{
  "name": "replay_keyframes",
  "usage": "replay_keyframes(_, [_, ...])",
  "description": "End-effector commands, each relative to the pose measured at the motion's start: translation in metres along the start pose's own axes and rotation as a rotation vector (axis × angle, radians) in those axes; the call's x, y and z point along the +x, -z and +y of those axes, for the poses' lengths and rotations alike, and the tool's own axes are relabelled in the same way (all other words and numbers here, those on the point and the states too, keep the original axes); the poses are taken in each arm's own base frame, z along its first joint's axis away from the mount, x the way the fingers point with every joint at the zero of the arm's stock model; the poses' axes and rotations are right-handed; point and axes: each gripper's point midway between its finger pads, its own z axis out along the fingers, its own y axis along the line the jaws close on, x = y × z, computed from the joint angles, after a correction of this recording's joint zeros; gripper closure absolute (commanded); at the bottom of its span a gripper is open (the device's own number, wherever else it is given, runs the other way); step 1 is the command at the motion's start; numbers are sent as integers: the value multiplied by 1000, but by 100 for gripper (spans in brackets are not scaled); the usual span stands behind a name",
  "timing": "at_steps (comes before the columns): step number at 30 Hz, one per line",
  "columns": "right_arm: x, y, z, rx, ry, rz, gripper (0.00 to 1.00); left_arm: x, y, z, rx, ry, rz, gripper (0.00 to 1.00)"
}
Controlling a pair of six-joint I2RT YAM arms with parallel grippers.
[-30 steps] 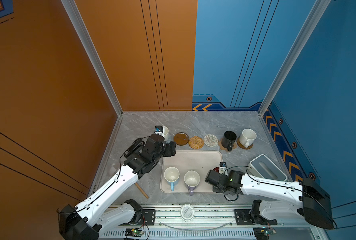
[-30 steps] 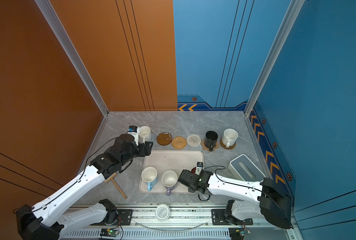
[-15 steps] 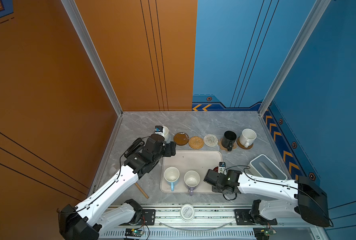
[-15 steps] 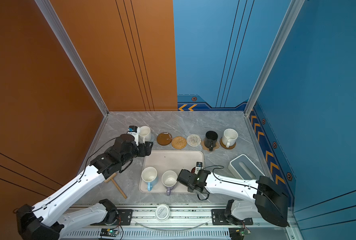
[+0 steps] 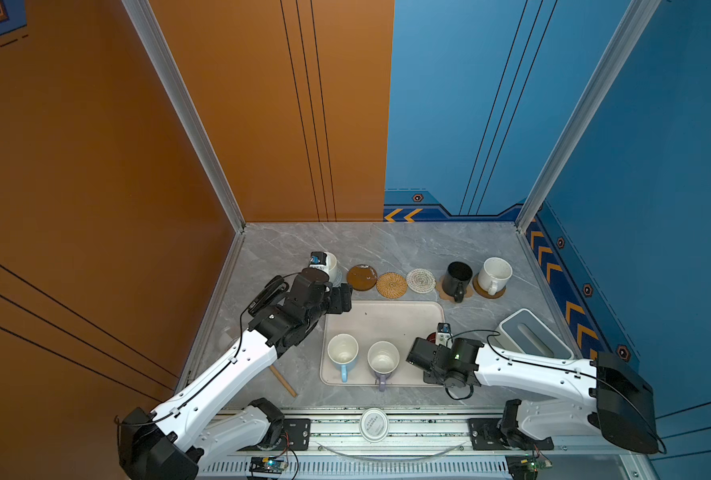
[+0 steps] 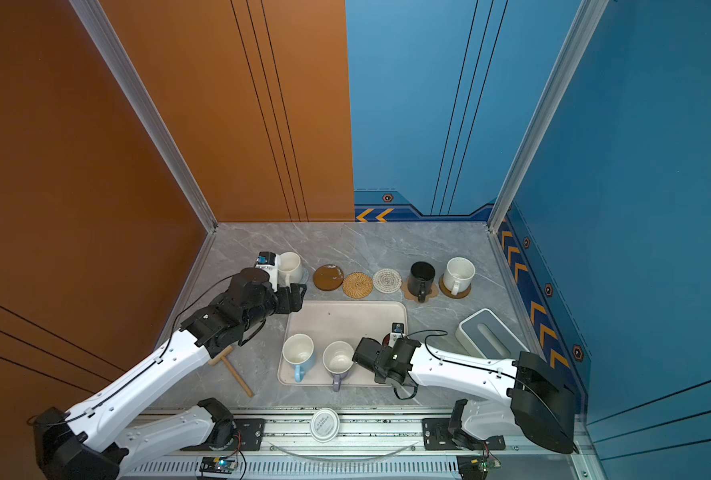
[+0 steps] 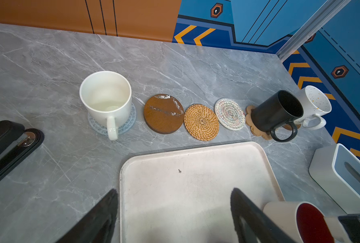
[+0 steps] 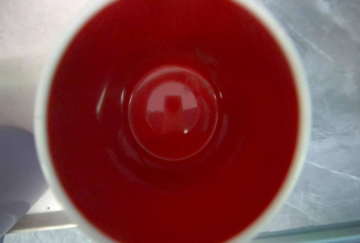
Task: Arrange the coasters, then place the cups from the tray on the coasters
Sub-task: 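Lift the red-lined mug off the tray with the right gripper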
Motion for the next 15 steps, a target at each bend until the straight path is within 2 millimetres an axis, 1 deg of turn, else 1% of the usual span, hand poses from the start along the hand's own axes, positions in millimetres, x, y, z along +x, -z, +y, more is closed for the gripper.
replay_keyframes(1, [-19, 21, -3, 14, 22, -86, 100, 3, -3, -1, 13, -2, 8, 15])
replay_keyframes(9, [-30, 37, 9, -18, 68, -133, 100, 5, -2, 1, 8, 0, 7, 16])
replay_keyframes(15, [-49, 48, 20, -33, 118, -165, 100, 5, 0, 2, 5, 1, 2, 15])
